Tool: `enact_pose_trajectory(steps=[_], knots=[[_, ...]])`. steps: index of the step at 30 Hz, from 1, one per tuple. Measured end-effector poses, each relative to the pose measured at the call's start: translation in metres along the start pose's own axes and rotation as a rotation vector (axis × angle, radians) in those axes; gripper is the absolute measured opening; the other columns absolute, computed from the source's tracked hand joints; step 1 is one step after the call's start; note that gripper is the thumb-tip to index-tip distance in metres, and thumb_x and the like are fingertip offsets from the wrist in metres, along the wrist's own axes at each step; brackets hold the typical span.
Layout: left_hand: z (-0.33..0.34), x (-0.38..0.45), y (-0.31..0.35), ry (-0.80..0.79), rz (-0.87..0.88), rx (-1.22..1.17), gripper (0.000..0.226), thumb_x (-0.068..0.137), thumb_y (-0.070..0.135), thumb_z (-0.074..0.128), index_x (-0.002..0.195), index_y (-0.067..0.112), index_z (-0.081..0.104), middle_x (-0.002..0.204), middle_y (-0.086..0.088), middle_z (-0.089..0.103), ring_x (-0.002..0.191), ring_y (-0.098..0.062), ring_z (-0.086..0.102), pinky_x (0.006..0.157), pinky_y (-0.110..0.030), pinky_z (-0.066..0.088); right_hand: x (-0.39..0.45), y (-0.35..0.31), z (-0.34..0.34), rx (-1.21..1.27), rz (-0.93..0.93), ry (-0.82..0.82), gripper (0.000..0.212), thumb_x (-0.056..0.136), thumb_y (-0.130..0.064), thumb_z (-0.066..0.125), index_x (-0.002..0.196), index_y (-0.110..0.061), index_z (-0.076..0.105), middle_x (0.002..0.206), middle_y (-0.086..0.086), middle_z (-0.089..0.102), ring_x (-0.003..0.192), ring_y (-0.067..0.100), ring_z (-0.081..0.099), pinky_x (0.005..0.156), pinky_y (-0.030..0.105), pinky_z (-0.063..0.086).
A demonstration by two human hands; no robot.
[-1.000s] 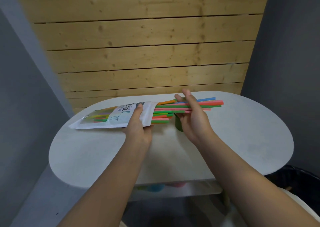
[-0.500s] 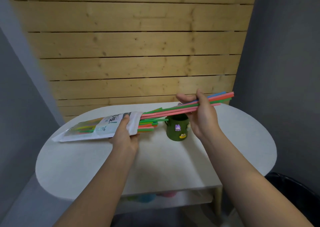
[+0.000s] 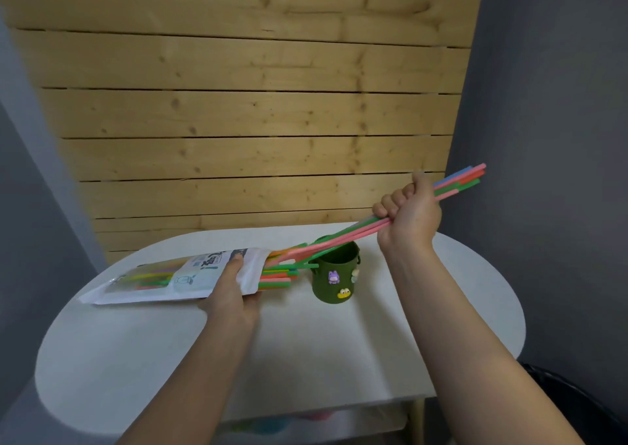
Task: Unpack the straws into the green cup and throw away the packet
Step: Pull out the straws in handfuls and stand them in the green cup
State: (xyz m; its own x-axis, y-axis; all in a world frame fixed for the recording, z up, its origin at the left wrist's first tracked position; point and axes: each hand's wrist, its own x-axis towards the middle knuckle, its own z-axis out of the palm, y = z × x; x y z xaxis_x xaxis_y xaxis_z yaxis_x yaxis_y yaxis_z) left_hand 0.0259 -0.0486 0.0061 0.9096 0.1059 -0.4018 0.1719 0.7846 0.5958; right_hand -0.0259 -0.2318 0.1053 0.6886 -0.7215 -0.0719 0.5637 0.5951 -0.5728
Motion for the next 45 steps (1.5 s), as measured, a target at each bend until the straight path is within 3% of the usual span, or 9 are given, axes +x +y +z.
enact_pose_trajectory(steps=[7,11,20,25,29,35,39,42,45], knots=[[-0.005,0.013,0.002,-0.024,0.001,0.032,0.045,0.09,0.008,0.064,0.13,0.016,0.046,0.14,-0.008,0.056,0.117,-0.023,0.061,0.086,-0.04,0.056,0.011,-0.042,0.002,-0.167,-0.091,-0.032,0.043,0.087,-0.02,0.05,0.051,-0.021,0.027,0.037,-0.009,0.02,0.032,0.009,0.018,0.034,0.017,0.02],[-0.005,0.014,-0.001,-0.018,0.015,0.043,0.062,0.087,0.009,0.068,0.143,0.013,0.041,0.141,-0.01,0.055,0.123,-0.025,0.059,0.098,-0.046,0.051,0.009,-0.061,0.002,-0.248,-0.138,-0.028,0.043,0.086,-0.019,0.051,0.05,-0.022,0.027,0.037,-0.009,0.019,0.031,0.009,0.016,0.034,0.017,0.018],[-0.005,-0.002,-0.008,-0.017,-0.047,0.053,0.065,0.089,0.011,0.066,0.146,0.014,0.036,0.143,-0.011,0.054,0.128,-0.025,0.056,0.06,-0.029,0.057,-0.005,-0.064,0.003,-0.682,-0.315,-0.095,0.037,0.082,-0.026,0.055,0.052,-0.021,0.034,0.035,-0.009,0.03,0.033,0.012,0.028,0.039,0.023,0.027],[-0.006,-0.005,-0.006,-0.018,-0.038,0.031,0.066,0.087,0.007,0.067,0.145,0.016,0.037,0.142,-0.01,0.054,0.126,-0.025,0.058,0.07,-0.035,0.058,-0.013,-0.033,-0.009,-0.945,-0.432,-0.185,0.028,0.086,-0.03,0.056,0.067,-0.011,0.045,0.058,0.011,0.037,0.054,0.023,0.039,0.054,0.032,0.036],[-0.006,-0.003,-0.004,-0.018,-0.035,0.004,0.067,0.086,0.006,0.068,0.145,0.017,0.037,0.142,-0.009,0.055,0.125,-0.025,0.059,0.064,-0.034,0.058,-0.012,-0.024,-0.016,-0.993,-0.497,-0.21,0.029,0.086,-0.033,0.057,0.068,-0.012,0.047,0.055,0.004,0.043,0.054,0.023,0.046,0.05,0.027,0.042],[-0.005,0.003,-0.005,-0.031,-0.058,0.014,0.066,0.086,0.008,0.068,0.144,0.018,0.038,0.141,-0.009,0.056,0.124,-0.025,0.059,0.069,-0.039,0.057,-0.007,0.0,-0.042,-1.089,-0.488,-0.195,0.027,0.088,-0.033,0.057,0.065,-0.023,0.047,0.055,-0.001,0.047,0.058,0.025,0.051,0.06,0.039,0.048],[-0.005,0.003,-0.006,-0.05,-0.078,0.006,0.066,0.087,0.008,0.067,0.145,0.018,0.037,0.143,-0.01,0.054,0.126,-0.026,0.057,0.082,-0.045,0.057,-0.002,0.016,-0.063,-1.106,-0.464,-0.208,0.03,0.09,-0.034,0.053,0.069,-0.013,0.053,0.058,0.001,0.047,0.056,0.017,0.045,0.055,0.03,0.042],[-0.004,0.002,-0.004,-0.043,-0.07,0.025,0.066,0.088,0.009,0.066,0.146,0.018,0.036,0.143,-0.01,0.054,0.127,-0.026,0.057,0.066,-0.037,0.058,0.0,0.023,-0.069,-1.128,-0.441,-0.219,0.039,0.091,-0.038,0.051,0.061,-0.013,0.048,0.055,0.001,0.046,0.047,0.007,0.044,0.043,0.012,0.036],[-0.003,0.001,-0.002,-0.062,-0.073,0.03,0.063,0.09,0.009,0.064,0.146,0.017,0.036,0.144,-0.012,0.053,0.126,-0.026,0.057,0.053,-0.034,0.058,0.003,0.022,-0.063,-1.118,-0.415,-0.184,0.044,0.09,-0.04,0.052,0.058,-0.012,0.042,0.052,0.004,0.042,0.045,0.01,0.041,0.045,0.022,0.036]])
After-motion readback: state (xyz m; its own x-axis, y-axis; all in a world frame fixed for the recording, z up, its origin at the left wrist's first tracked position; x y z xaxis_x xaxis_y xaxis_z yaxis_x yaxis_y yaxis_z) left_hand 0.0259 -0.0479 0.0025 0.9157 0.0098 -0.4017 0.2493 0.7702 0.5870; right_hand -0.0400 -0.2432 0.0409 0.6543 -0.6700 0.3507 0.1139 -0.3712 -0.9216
